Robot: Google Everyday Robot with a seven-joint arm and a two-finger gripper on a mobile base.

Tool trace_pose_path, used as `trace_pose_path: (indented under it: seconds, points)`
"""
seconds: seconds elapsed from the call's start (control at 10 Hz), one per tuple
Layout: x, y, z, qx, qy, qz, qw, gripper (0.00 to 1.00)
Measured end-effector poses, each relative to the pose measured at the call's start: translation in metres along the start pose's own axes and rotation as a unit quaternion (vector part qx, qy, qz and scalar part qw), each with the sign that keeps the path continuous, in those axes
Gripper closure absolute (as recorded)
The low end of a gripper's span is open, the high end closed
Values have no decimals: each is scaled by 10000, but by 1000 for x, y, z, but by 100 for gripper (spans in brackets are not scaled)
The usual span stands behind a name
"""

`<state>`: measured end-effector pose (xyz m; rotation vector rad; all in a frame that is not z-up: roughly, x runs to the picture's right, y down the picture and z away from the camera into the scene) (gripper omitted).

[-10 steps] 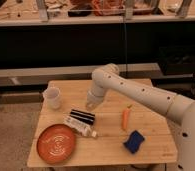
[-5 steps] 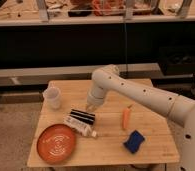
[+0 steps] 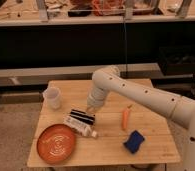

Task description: Knock the bottle over

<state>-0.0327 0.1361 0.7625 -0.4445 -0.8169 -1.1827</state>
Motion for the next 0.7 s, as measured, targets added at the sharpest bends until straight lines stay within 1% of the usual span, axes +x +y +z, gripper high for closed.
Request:
trace_pose_path:
  seconds: [0.4,0.7]
  points:
    - [-18,4,-3,-59,-97,-124,9999,100]
    - [-24,5,-3,-73,-132,-134,9998,100]
